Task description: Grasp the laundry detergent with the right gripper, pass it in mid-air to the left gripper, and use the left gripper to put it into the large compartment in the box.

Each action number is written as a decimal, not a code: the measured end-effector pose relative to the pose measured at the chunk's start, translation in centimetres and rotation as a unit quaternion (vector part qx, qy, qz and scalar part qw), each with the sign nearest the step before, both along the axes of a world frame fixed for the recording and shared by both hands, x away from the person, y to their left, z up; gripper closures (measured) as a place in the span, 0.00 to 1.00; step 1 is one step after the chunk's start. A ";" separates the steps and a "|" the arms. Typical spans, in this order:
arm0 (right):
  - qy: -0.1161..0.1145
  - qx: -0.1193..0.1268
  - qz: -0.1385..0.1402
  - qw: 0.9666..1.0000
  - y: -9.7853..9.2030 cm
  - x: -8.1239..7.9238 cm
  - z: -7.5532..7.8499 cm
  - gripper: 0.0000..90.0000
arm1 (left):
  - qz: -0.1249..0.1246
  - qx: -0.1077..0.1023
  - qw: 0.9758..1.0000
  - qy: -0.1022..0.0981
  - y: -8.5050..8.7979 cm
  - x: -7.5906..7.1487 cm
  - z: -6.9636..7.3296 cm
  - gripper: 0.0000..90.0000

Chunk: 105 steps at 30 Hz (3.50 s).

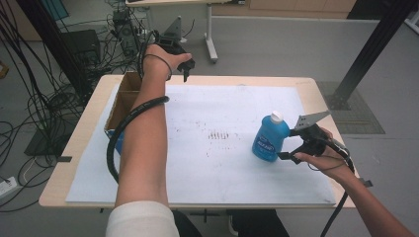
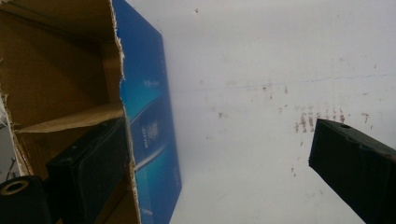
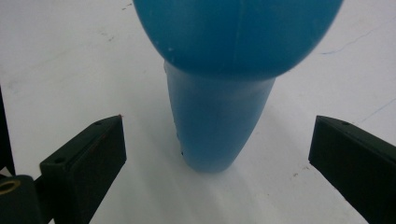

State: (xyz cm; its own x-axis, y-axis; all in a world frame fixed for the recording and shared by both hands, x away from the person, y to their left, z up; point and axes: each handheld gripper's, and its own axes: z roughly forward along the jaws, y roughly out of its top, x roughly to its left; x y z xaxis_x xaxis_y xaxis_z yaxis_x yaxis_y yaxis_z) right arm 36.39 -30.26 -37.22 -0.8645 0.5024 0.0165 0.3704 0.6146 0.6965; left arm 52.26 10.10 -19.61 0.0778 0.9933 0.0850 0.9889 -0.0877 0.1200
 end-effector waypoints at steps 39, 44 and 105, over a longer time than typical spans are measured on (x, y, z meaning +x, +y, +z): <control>-0.065 0.109 -0.050 0.991 2.6 0.4 -2.8 0.02 | -0.003 -0.001 1.000 0.004 0.0 0.3 -0.5 0.06; -0.073 0.115 -0.052 0.989 2.7 0.3 -2.9 0.02 | -0.004 -0.001 1.000 0.006 -0.1 0.4 -0.6 0.06; -0.085 0.121 -0.056 0.987 2.8 0.1 -2.6 0.02 | -0.008 -0.003 1.000 0.008 -0.8 0.7 -0.7 0.06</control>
